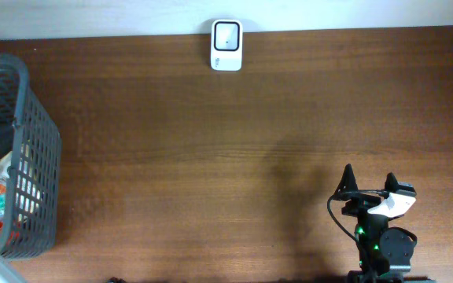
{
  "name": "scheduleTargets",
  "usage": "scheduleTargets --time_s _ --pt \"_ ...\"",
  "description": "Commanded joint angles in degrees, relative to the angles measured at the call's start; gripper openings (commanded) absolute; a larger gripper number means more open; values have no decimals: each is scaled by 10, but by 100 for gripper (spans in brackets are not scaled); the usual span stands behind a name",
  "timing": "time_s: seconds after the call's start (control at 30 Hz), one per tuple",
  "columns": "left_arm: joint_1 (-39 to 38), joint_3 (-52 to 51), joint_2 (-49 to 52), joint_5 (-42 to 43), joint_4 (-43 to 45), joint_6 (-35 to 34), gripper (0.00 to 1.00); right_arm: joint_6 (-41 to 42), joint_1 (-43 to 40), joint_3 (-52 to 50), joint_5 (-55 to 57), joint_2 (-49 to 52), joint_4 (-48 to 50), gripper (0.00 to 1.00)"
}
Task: Scan the item barcode
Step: 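Reach the left gripper into the basket and grasp the teal tissue pack, then lift the teal tissue pack out and place it mid-table with left gripper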
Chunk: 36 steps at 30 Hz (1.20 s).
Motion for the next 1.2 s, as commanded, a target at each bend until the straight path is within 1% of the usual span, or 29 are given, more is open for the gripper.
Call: scheduleTargets --time_s 0.0,0.07,0.17,0.23,0.3,0.33,0.43,0.47,0.5,0.57,0.6,0.87,0.97,1.0,1.03,1.07,1.1,1.13,1.17 --pt "30 -100 8 -10 31 -24 99 -2 3 -4 -1 -4 -4 99" --pt "45 -156 10 -10 70 -24 99 -2 3 -4 -1 -4 -4 99" --pt "55 -221 10 -20 121 -24 96 -2 3 -4 -1 -4 -4 99" --pt "57 -252 10 -38 151 -24 92 -2 3 -4 -1 -4 -4 98" --pt "57 -275 13 -55 183 -24 84 -2 3 -4 -1 -4 -4 99" --pt "57 -282 17 -56 195 -24 84 -2 3 -4 -1 -4 -4 99" --pt "57 -287 42 -55 216 -22 84 -2 3 -4 -1 -4 -4 99" --pt "57 -287 51 -56 219 -17 86 -2 3 -4 -1 -4 -4 99" --pt "57 -287 73 -62 221 -13 90 -2 3 -4 -1 -4 -4 99" --pt "57 -287 92 -72 221 -13 95 -2 3 -4 -1 -4 -4 99" --pt "57 -287 106 -76 221 -13 96 -2 3 -4 -1 -4 -4 99" --pt "57 -287 192 -124 222 -13 94 -2 3 -4 -1 -4 -4 99" --pt "57 -287 224 -127 224 -13 89 -2 3 -4 -1 -4 -4 99" --pt "57 -287 233 -127 224 -13 84 -2 3 -4 -1 -4 -4 99" --pt "57 -287 238 -127 224 -13 71 -2 3 -4 -1 -4 -4 99" --pt "57 -287 242 -127 225 -13 64 -2 3 -4 -1 -4 -4 99" --pt "57 -287 246 -128 225 -13 50 -2 3 -4 -1 -4 -4 99" --pt "57 -287 246 -129 225 -13 39 -2 3 -4 -1 -4 -4 99" --pt "57 -287 246 -129 225 -13 30 -2 3 -4 -1 -4 -4 99"
